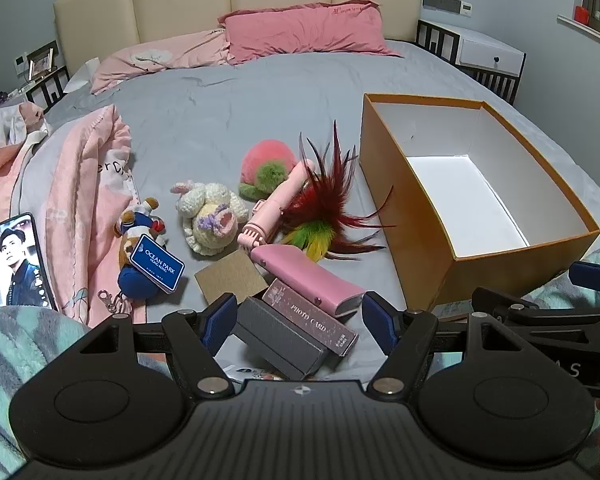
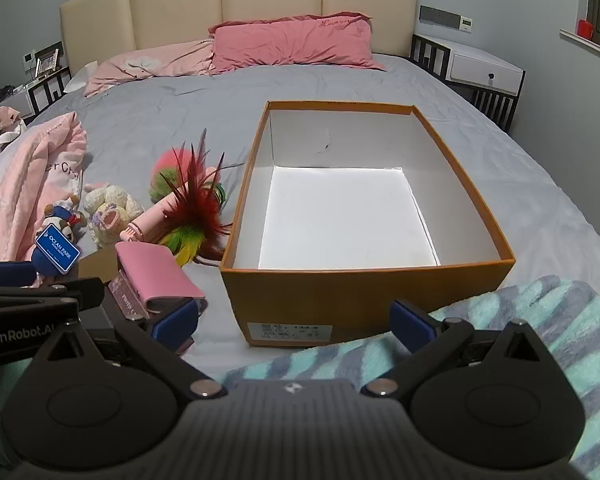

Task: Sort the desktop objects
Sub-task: 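Move both grippers toward the pink card case and the photo card box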

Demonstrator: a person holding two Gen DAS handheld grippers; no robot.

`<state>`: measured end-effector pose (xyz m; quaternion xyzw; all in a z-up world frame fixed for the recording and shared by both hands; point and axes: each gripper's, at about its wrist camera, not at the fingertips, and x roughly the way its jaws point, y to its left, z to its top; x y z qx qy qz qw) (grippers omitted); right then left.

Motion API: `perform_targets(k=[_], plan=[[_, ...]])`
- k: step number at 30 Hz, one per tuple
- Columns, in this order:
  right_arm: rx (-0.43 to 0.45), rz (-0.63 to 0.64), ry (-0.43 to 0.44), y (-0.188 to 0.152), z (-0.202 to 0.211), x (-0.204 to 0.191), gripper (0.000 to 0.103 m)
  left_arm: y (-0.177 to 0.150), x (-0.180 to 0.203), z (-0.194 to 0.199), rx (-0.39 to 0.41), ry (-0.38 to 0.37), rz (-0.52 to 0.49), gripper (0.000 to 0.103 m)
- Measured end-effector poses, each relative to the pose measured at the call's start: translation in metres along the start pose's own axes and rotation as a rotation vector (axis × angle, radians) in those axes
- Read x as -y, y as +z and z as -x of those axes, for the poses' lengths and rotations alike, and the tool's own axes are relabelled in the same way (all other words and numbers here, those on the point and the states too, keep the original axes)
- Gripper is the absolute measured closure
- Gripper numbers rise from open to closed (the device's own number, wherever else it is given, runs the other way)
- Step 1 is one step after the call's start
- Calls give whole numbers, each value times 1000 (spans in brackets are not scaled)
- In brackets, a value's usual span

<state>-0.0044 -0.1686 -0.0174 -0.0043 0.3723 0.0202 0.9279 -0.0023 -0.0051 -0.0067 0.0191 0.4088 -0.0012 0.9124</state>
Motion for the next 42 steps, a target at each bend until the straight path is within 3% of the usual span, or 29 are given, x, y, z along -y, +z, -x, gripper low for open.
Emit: perform_targets(k=[19, 21, 23, 29, 33, 36, 42], plan=[[-10, 23, 7, 4, -1, -7, 2, 2, -12, -1, -27, -22, 17, 22], [-18, 32, 48, 6, -2, -10, 7, 2, -20, 0, -44, -39, 33, 22], [-33, 52, 100, 9, -4, -15, 21, 3, -30, 0, -63, -59, 58, 27], [-66, 141, 261, 13, -13, -42, 52, 10, -60, -2, -126, -69, 125, 42], [-95, 225, 333, 11, -24, -64, 58, 13, -73, -13, -186, -127, 189, 45], [-124, 297, 363, 10, -37, -77, 71, 16, -73, -24, -203, -129, 202, 45], [-129, 408, 369, 21, -58, -88, 72, 26, -84, -52, -259, -132, 257, 45]])
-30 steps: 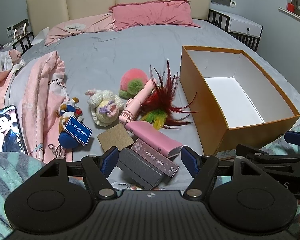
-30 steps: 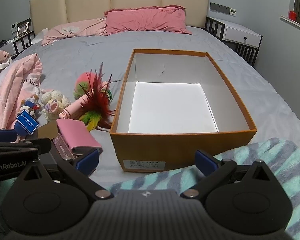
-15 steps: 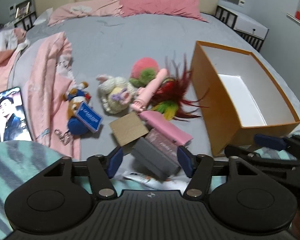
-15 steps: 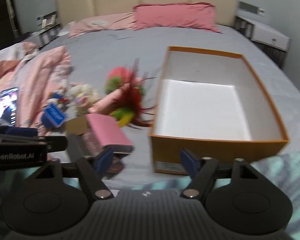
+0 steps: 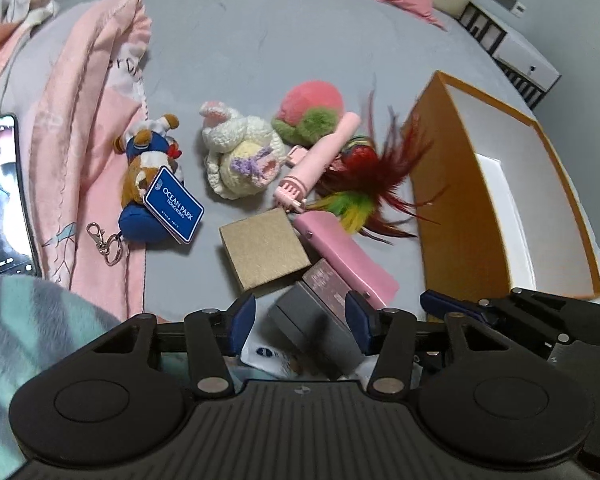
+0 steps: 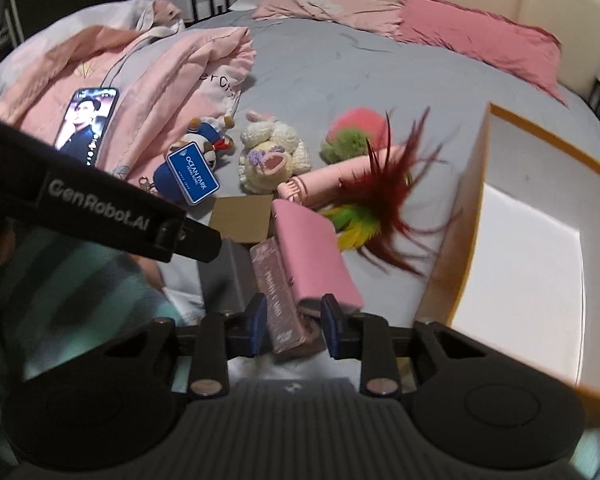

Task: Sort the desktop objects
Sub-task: 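Move both grippers toward the pink card case and the photo card box, then close the right gripper on the pink card case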

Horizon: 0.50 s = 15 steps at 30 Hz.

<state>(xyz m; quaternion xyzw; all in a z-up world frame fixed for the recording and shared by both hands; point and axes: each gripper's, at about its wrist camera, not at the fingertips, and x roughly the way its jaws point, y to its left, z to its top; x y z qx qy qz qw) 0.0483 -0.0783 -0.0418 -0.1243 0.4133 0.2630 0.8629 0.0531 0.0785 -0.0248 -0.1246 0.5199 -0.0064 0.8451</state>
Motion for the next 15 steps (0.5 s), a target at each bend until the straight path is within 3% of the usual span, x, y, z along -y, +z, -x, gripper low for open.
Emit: perform_targets(k=[7, 15], plan=[[-62, 52, 40, 18, -38, 3, 71, 12, -8, -30, -112, -22, 49, 45], [-111, 42, 45, 23, -50, 12, 71, 20, -18, -46, -136, -32, 103, 45]])
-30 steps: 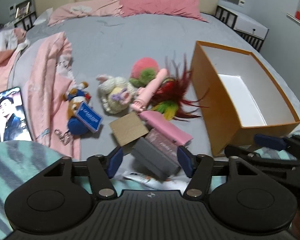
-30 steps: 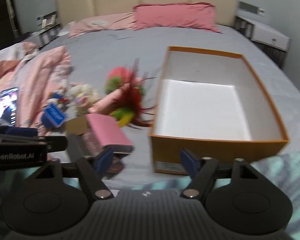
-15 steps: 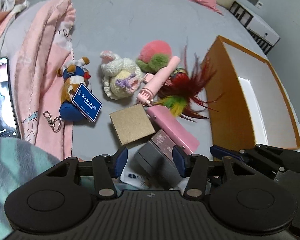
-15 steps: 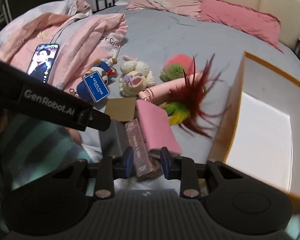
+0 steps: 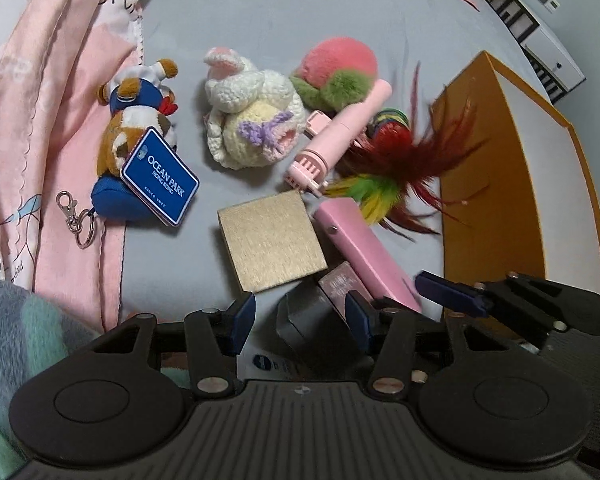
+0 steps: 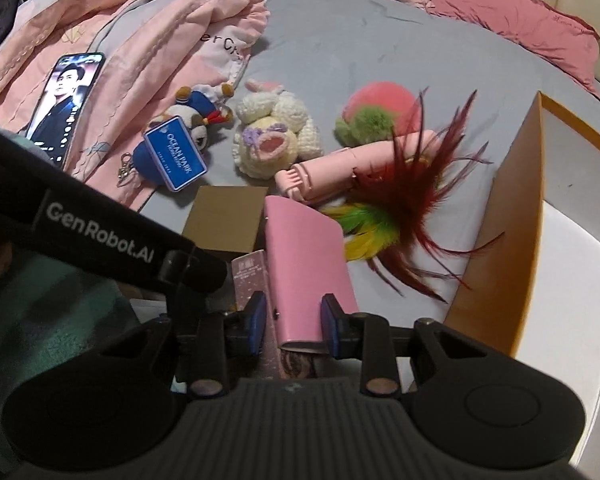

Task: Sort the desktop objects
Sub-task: 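Close the right gripper on the pink card case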

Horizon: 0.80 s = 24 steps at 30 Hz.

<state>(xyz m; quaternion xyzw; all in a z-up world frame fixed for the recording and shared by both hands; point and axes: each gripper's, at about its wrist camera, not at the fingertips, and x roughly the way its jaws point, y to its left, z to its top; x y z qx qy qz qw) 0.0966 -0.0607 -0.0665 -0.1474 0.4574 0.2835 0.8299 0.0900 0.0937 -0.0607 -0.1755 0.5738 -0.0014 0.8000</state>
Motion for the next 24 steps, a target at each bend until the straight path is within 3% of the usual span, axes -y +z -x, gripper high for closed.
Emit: perform_targets(k=[11, 18, 20, 24], plan=[[-8, 34, 20, 23, -18, -3, 69, 17, -16, -8, 17, 31, 76, 45], [-27, -20, 54, 42, -42, -3, 60, 24, -30, -11, 36, 40, 161, 43], [-38, -35, 69, 44, -48, -5, 53, 25, -32, -12, 37, 39, 171, 43], [-36, -22, 44, 48, -53, -10, 52, 26, -33, -15, 32, 35, 173, 43]])
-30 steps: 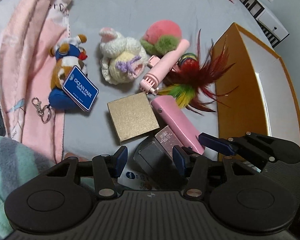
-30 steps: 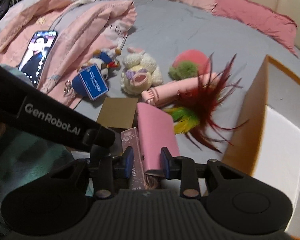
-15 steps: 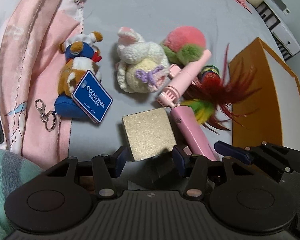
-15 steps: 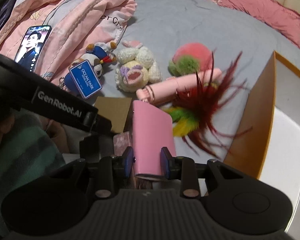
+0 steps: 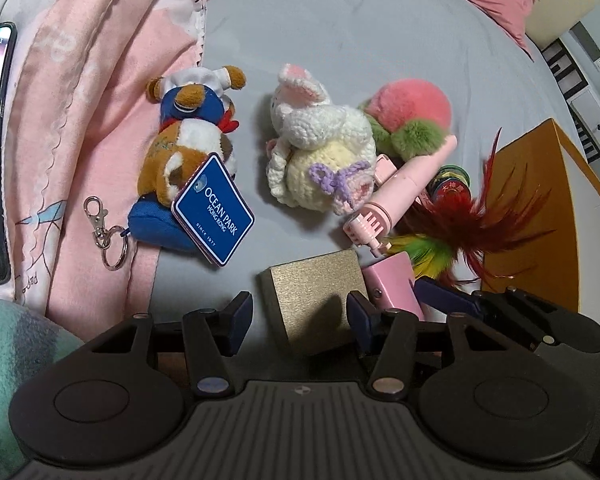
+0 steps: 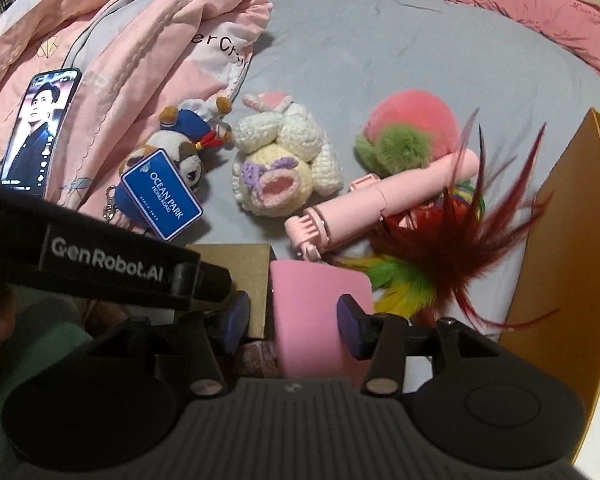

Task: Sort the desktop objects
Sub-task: 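Close the right gripper on the pink card case, then grasp the 'PHOTO CARD' box with the left gripper while the right lifts the pink case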

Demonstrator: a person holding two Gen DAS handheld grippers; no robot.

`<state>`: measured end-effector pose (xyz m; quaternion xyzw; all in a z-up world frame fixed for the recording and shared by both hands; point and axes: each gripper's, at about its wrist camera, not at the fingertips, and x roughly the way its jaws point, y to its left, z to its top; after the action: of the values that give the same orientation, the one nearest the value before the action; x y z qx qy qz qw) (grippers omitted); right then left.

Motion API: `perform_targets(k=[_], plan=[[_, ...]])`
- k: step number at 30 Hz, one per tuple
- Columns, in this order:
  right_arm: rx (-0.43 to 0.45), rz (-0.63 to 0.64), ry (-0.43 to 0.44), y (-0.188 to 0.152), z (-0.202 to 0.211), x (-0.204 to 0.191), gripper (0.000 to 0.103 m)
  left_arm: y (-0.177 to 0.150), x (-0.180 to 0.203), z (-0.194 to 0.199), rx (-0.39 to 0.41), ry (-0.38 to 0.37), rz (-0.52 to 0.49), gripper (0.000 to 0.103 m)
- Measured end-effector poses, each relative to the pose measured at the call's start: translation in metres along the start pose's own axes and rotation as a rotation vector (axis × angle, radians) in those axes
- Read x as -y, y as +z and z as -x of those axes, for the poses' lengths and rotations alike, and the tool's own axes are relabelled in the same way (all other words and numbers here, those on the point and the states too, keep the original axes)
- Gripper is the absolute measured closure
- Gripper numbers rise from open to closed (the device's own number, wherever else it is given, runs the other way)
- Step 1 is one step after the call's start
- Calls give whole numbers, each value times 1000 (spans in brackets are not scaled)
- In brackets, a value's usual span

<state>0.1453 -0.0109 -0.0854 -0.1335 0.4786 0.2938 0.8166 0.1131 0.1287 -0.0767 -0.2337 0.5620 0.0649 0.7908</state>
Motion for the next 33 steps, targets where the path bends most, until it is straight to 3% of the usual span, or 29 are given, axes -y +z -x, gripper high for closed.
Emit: perform_targets(k=[6, 12, 17, 23, 33], plan=[[-11, 8, -54, -2, 13, 9, 71, -2, 0, 3, 2, -13, -8, 43], [-22, 4, -116, -7, 26, 23, 72, -8, 6, 9, -1, -37, -49, 43], [-71, 99, -166, -12, 24, 13, 71, -12, 5, 16, 9, -41, -49, 43], [-125, 165, -195, -27, 14, 4, 51, -16, 1, 24, 24, -49, -49, 43], [-220, 294, -272, -60, 8, 0, 38, -22, 1, 38, 51, -60, -73, 43]])
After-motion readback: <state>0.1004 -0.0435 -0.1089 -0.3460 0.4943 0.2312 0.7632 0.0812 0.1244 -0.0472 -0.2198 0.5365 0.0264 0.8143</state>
